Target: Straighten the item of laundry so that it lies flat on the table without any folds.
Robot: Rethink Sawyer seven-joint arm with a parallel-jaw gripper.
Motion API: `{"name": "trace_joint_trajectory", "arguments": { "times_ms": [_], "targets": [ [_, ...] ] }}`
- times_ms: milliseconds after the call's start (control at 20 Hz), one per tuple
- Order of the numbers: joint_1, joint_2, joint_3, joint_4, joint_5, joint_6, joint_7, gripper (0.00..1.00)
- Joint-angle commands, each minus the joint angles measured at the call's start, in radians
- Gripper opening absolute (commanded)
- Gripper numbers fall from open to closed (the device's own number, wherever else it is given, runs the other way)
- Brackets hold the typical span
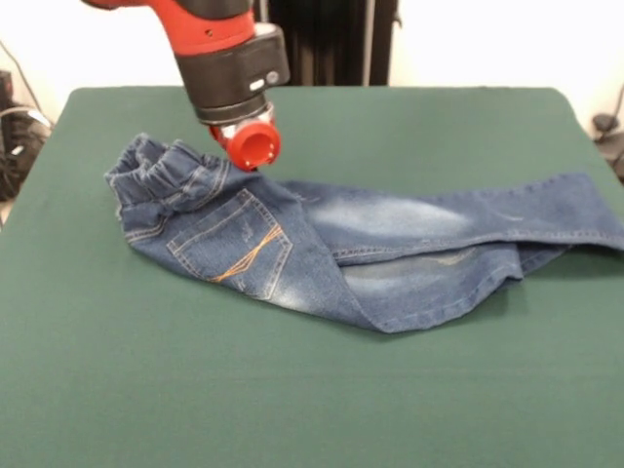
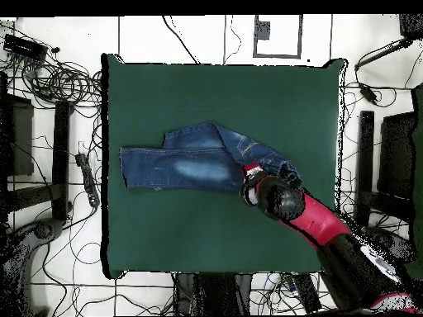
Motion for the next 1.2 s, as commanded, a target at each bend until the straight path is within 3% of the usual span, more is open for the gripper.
{"name": "trace_joint_trajectory", "arguments": {
  "times_ms": [50, 250, 500, 650, 850, 1000, 1200],
  "targets": [
    [-0.018, 0.119, 0.233, -0.052, 0.064, 0.194, -0.040, 1.00],
    [-0.042, 0.166, 0.235, -0.117, 0.025, 0.221, -0.096, 1.00],
    [-0.045, 0.148, 0.225, -0.154, -0.025, 0.208, -0.112, 1.00],
    [-0.025, 0.107, 0.195, -0.160, -0.099, 0.134, -0.121, 1.00],
    [0.076, 0.001, 0.060, -0.199, -0.268, 0.001, -0.101, 1.00],
    [0.133, -0.066, -0.005, -0.198, -0.309, 0.029, -0.033, 1.00],
    [0.113, -0.123, 0.030, -0.169, -0.296, 0.099, -0.010, 1.00]
  ]
}}
